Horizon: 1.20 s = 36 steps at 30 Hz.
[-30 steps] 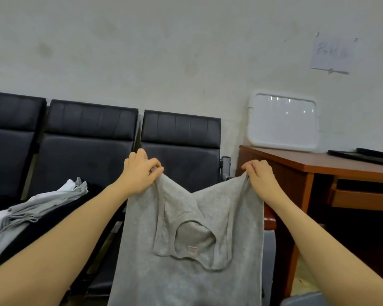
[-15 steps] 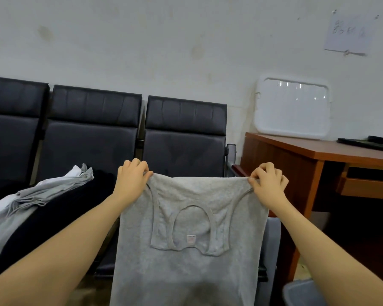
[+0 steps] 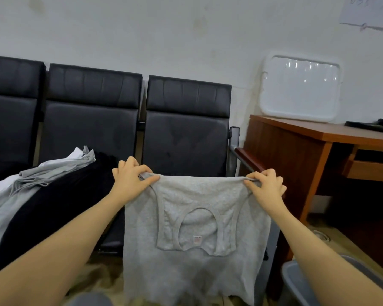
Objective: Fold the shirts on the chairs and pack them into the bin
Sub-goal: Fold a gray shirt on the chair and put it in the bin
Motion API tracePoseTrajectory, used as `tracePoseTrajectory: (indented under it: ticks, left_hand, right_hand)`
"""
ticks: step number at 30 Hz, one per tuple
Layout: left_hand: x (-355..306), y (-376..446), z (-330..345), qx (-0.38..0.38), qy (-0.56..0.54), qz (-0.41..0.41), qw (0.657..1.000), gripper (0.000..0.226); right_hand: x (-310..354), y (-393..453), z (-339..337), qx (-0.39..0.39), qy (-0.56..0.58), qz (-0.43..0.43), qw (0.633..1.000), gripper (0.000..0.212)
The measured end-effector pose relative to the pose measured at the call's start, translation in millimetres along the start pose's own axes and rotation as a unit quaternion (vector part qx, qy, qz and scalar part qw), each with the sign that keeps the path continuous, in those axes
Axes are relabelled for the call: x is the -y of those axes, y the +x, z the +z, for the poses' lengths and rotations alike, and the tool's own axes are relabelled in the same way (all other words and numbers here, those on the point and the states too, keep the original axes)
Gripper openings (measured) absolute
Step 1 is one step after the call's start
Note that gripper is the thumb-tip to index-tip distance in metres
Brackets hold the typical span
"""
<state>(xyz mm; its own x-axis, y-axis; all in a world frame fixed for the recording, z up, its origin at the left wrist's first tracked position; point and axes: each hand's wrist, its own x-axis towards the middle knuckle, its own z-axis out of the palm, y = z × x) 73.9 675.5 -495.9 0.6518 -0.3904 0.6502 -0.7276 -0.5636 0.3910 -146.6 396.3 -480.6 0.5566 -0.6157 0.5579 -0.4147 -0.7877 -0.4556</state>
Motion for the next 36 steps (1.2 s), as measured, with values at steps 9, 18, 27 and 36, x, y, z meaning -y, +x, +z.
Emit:
tracePoseTrajectory:
  ticks: [9, 18, 27, 36]
  left_hand:
    - [24.0, 3.1, 51.8, 0.019, 0.047, -0.027, 0.998, 0.017]
    - [72.5, 16.5, 128.0, 0.152, 0.116, -0.027, 0.981, 0.023]
    - [98.0, -7.2, 166.5, 0.19, 0.063, -0.06, 0.978, 0.025]
    - [93.8, -3.5, 165.8, 0.239, 0.025, -0.074, 0.968, 0.016]
  right_hand:
    - [-17.7, 7.3, 59.0, 0.008, -0.048, -0.011, 0.999, 0.019]
    - [-45.1, 34.0, 142.9, 0.112, -0.058, -0.008, 0.992, 0.021]
    - [-73.4, 22.0, 194.0, 0.174, -0.082, -0.025, 0.981, 0.02]
    - [-72.8, 23.7, 198.2, 0.245, -0.073, -0.028, 0.966, 0.023]
